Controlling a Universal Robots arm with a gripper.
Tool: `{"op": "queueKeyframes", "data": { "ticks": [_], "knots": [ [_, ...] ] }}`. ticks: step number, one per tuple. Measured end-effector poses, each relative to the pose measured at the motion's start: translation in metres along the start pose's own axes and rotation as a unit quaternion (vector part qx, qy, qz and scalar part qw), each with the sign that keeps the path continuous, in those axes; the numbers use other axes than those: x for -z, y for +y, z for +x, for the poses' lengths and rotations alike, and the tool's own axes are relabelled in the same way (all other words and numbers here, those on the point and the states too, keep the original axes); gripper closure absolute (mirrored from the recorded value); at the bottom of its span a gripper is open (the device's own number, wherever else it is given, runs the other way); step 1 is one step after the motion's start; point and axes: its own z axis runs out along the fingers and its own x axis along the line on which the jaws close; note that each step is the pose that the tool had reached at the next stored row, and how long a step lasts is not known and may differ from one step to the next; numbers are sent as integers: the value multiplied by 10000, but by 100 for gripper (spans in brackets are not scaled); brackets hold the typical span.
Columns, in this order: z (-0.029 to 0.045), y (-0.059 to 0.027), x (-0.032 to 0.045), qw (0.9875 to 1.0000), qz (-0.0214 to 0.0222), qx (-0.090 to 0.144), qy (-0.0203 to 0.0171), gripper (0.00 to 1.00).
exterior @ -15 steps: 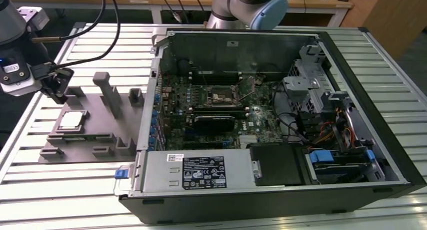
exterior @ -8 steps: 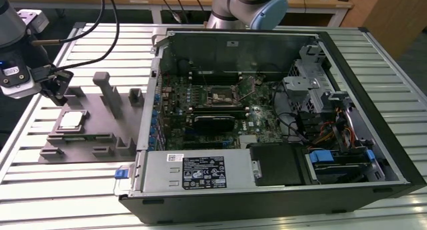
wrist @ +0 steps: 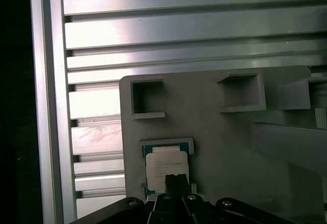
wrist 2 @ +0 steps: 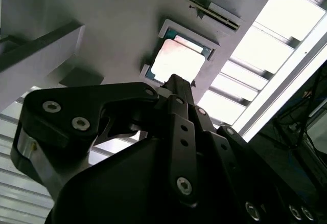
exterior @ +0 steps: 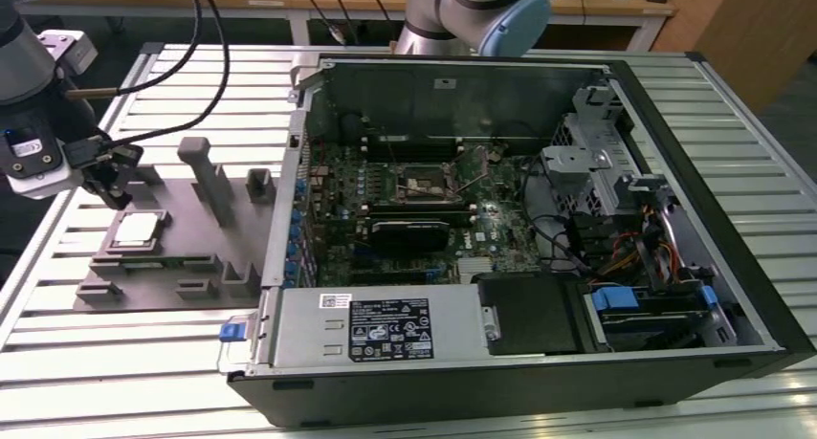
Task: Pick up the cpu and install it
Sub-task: 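Pick up the cpu and move it towards the insertion slot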
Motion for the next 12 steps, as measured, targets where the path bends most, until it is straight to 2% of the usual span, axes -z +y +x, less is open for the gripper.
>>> {"op": "queueKeyframes", "data": {
  "ticks": [12],
  "knots": [
    [7,-23,-196,10000,-1,17,1,89]
  ]
}}
